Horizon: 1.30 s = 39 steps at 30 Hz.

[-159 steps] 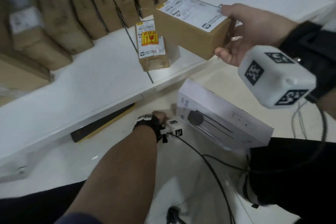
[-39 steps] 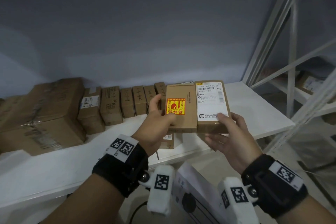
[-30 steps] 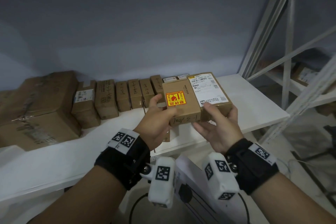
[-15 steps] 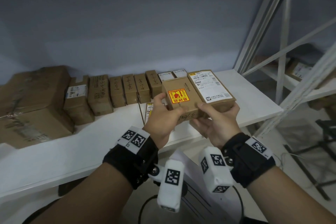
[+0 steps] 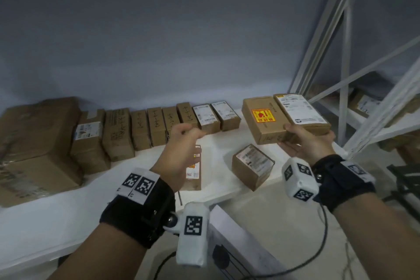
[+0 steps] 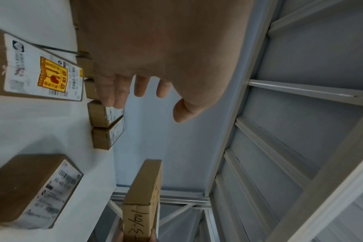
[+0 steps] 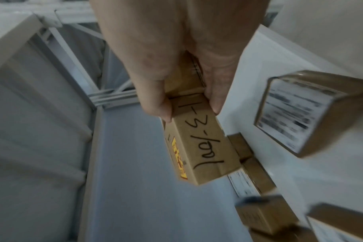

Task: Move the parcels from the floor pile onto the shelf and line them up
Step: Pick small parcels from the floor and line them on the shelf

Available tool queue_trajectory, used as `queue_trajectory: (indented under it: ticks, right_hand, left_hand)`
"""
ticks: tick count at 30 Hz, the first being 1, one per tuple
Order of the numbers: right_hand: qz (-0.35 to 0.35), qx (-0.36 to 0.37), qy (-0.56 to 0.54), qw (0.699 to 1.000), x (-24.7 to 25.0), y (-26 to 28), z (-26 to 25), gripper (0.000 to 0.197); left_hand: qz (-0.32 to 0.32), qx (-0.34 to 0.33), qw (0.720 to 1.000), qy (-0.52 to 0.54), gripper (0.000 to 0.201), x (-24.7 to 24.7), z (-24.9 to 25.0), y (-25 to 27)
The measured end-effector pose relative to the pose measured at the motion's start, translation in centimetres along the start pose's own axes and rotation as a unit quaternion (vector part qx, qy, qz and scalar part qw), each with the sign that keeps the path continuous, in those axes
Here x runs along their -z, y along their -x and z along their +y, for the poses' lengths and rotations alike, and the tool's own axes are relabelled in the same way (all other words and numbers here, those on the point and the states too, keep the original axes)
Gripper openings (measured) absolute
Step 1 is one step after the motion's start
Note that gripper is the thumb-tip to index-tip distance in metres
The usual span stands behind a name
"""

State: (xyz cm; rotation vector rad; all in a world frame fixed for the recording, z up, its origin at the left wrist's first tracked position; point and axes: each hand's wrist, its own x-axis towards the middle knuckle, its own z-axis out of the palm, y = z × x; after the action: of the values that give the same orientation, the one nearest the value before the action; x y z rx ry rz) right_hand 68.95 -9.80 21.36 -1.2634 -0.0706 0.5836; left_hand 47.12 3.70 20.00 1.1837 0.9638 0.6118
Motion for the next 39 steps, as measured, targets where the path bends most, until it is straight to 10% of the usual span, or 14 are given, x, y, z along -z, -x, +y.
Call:
queue_trajectory:
  ticks: [5,9,14,20,24,32,36,39]
  right_hand:
    - [0.066,0.018,0.037,0.997,-1.6,-4.9,-1.4,0.087]
    - [0.027,-0.052,0.053,0.997,-3.4,-8.6,-0.7,0.011]
    - [-0.001,-0.092,0.058,0.994,-3.9,-14.1,1.5,0.049]
    - [0.020,-0.076,0.026,0.997,-1.1,-17.3,2.2,0.025]
    - [0.053,-0.072,0.010,0.996,2.3,-20.0,4.3,0.064]
    - [0.036,-0.091,0.063,0.993,5.3,-22.9,7.6,0.048]
    - [0.045,-0.073,0.077,0.993,5.1,-23.6,8.3,0.086]
    - [0.034,-0.086,0.085,0.992,5.1,-24.2,9.3,0.085]
  left_hand:
    - [0.005,0.023,0.999,-0.025,0.027,1.7,-0.5,-1.6]
    - [0.009,0.086,0.996,-0.009,0.014,0.4,0.2,-5.6]
    - [0.000,0.096,0.992,-0.076,0.011,-5.3,3.1,-13.1]
    - [-0.031,0.114,0.975,-0.186,0.027,-11.3,2.3,-20.0]
    - [-0.120,0.082,0.892,-0.428,0.036,-15.0,-1.9,-20.3]
    - [-0.256,0.054,0.663,-0.702,0.120,-21.5,-9.3,-17.0]
    - [-0.183,-0.058,0.684,-0.704,0.087,-22.4,-8.6,-18.6]
    - [-0.158,-0.125,0.670,-0.715,0.099,-21.7,-4.9,-21.3]
